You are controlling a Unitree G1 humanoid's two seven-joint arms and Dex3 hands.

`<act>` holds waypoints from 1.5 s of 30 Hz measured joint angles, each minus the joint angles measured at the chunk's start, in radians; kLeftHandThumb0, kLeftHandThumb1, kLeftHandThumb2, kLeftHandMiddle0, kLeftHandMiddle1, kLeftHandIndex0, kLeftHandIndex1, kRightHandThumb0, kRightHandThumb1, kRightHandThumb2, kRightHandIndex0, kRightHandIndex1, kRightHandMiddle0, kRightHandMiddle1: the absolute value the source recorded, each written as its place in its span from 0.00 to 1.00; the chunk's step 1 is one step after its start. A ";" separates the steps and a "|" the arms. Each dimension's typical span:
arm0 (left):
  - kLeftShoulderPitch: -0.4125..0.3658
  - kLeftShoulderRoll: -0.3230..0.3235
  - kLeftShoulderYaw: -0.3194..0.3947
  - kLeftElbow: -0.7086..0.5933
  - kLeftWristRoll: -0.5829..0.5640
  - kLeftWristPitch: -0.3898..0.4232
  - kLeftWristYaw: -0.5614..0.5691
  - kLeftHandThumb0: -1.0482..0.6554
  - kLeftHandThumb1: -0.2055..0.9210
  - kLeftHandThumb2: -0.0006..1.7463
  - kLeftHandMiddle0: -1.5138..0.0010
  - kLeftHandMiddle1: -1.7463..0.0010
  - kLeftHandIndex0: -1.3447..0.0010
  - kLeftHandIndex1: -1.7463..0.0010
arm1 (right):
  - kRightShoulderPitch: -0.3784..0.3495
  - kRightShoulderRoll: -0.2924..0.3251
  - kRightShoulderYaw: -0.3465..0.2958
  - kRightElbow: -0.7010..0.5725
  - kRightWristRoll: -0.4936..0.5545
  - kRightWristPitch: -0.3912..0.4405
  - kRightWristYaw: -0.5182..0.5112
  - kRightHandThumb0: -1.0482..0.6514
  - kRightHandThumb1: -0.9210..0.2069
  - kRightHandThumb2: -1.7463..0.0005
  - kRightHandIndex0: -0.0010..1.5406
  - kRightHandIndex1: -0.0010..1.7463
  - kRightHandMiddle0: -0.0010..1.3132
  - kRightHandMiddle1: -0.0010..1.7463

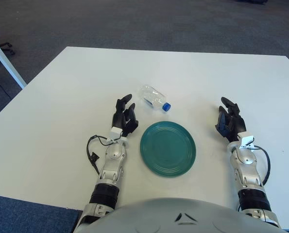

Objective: Put the bottle into the plate.

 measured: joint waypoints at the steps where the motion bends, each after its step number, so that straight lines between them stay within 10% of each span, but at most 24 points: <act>1: 0.000 0.000 0.000 0.000 0.000 0.000 0.000 0.12 1.00 0.49 0.59 0.99 0.85 0.58 | 0.000 0.000 0.000 0.000 0.000 0.000 0.000 0.22 0.00 0.52 0.13 0.00 0.00 0.32; 34: -0.002 0.001 -0.005 0.004 0.018 -0.005 0.021 0.10 1.00 0.49 0.65 1.00 0.87 0.60 | -0.002 -0.006 -0.001 0.009 0.000 -0.002 0.001 0.22 0.00 0.52 0.13 0.00 0.00 0.31; 45: -0.012 0.070 -0.139 0.049 0.479 -0.025 0.390 0.00 1.00 0.53 0.68 0.99 0.94 0.62 | -0.012 -0.006 -0.004 0.019 0.001 -0.006 0.000 0.23 0.00 0.52 0.14 0.00 0.00 0.32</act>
